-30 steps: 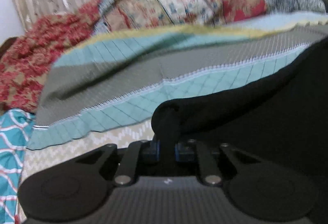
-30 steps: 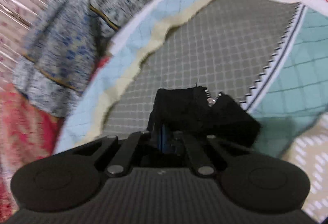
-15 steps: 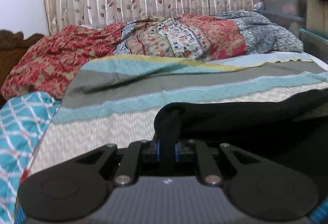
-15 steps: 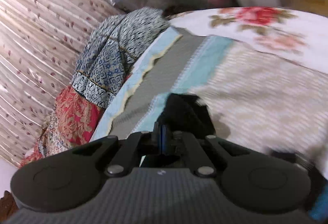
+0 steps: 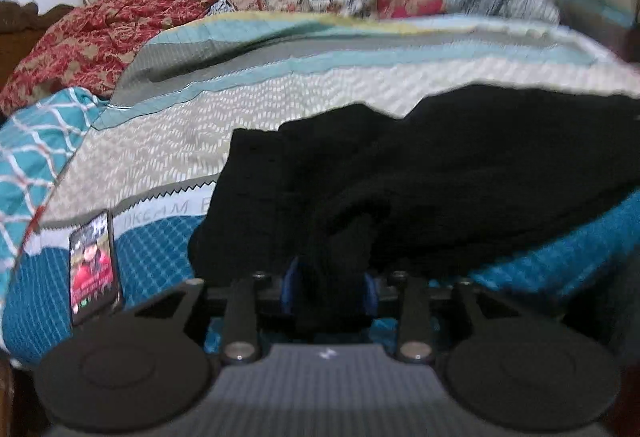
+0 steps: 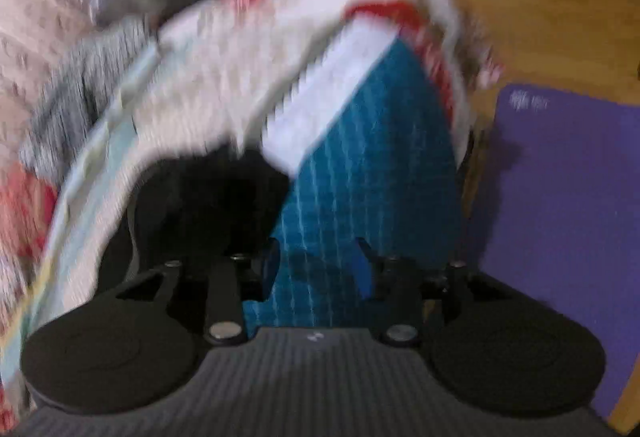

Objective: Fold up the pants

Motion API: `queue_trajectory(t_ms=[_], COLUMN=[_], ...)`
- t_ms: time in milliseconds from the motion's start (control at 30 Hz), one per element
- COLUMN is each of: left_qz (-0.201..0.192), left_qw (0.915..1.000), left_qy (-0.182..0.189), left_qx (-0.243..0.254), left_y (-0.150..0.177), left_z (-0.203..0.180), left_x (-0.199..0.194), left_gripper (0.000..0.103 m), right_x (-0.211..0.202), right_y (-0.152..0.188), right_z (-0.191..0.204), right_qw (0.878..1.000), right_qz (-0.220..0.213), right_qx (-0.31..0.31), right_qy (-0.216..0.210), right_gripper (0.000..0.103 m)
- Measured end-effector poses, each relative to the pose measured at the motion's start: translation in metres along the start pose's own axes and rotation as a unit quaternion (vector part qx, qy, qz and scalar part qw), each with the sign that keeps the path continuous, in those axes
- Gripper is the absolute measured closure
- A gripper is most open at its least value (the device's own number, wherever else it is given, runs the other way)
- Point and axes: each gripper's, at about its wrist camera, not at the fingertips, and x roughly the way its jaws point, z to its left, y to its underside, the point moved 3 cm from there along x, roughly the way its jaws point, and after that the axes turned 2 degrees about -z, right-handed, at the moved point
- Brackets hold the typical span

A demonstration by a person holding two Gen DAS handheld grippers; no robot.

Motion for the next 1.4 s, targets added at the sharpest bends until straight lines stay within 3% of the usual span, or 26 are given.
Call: queue_trajectory(t_ms=[133,233,300,367,433,500,533,567,633,700,767,800,900,967,1033,1100,1133,1200,1267,1400], left_qz=[-0.040,-0.062,-0.060,-0.046,-0.036,-0.002,0.022,0.046,0.060,-0.011,-0.100,-0.120,-0.076,-0.029,-0.017,-0.024,-0.032,-0.040,-0.040,-0.047], left_qw=[0.9943,0.9758,0.9602,0.9556,0.9635,0.9707,0.9708,0.9716,0.9776,0.9877,0.9841,0.9812,0.9840,0.9842,0.9768,0.9621,0.9541,0.9390,0.9255,0.9029], left_qy=[0.038,0.052,0.062,0.059,0.069,0.094,0.112,0.123,0.124,0.086,0.046,0.035,0.013,-0.012,0.006,0.032,0.045,0.077,0.104,0.135], left_qx=[-0.091,-0.203,-0.265,-0.285,-0.256,-0.221,-0.212,-0.197,-0.159,-0.130,-0.140,-0.147,-0.160,-0.174,-0.213,-0.270,-0.294,-0.333,-0.362,-0.405], left_y=[0.006,0.000,-0.009,-0.021,-0.035,-0.047,-0.049,-0.049,-0.052,-0.067,-0.079,-0.080,-0.061,-0.040,-0.023,-0.007,0.000,0.008,0.012,0.031], left_z=[0.035,0.078,0.102,0.116,0.117,0.111,0.106,0.101,0.092,0.102,0.128,0.138,0.151,0.158,0.168,0.180,0.184,0.188,0.191,0.188], left_x=[-0.042,-0.056,-0.047,-0.026,-0.001,0.035,0.052,0.069,0.083,0.067,0.046,0.042,0.065,0.078,0.073,0.059,0.052,0.041,0.036,0.031], left_gripper=[0.054,0.047,0.040,0.040,0.039,0.041,0.054,0.083,0.088,0.090,0.089,0.089,0.075,0.070,0.063,0.056,0.056,0.056,0.056,0.053], right_x=[-0.035,-0.050,-0.050,-0.048,-0.046,-0.046,-0.046,-0.046,-0.047,-0.050,-0.054,-0.055,-0.051,-0.051,-0.061,-0.075,-0.083,-0.100,-0.114,-0.110], right_y=[-0.005,0.006,0.028,0.067,0.119,0.176,0.206,0.235,0.288,0.329,0.355,0.368,0.384,0.376,0.364,0.359,0.362,0.376,0.395,0.450], right_z=[0.035,0.088,0.133,0.182,0.226,0.258,0.271,0.281,0.295,0.302,0.305,0.305,0.311,0.328,0.335,0.350,0.359,0.375,0.387,0.434], right_qw=[0.995,0.981,0.963,0.938,0.907,0.873,0.856,0.839,0.806,0.777,0.751,0.740,0.723,0.725,0.728,0.716,0.703,0.658,0.599,0.514], right_qz=[-0.066,-0.063,-0.029,0.023,0.079,0.134,0.163,0.191,0.230,0.257,0.284,0.295,0.281,0.279,0.260,0.249,0.245,0.236,0.219,0.231], right_qx=[-0.059,-0.128,-0.186,-0.243,-0.299,-0.348,-0.369,-0.388,-0.433,-0.471,-0.489,-0.501,-0.538,-0.533,-0.525,-0.520,-0.523,-0.548,-0.588,-0.648], right_qy=[-0.039,-0.128,-0.195,-0.245,-0.285,-0.314,-0.323,-0.330,-0.333,-0.330,-0.342,-0.339,-0.328,-0.336,-0.357,-0.394,-0.415,-0.460,-0.498,-0.513], right_gripper=[0.060,0.060,0.060,0.060,0.060,0.060,0.060,0.061,0.061,0.061,0.061,0.060,0.060,0.060,0.060,0.058,0.048,0.028,0.025,0.025])
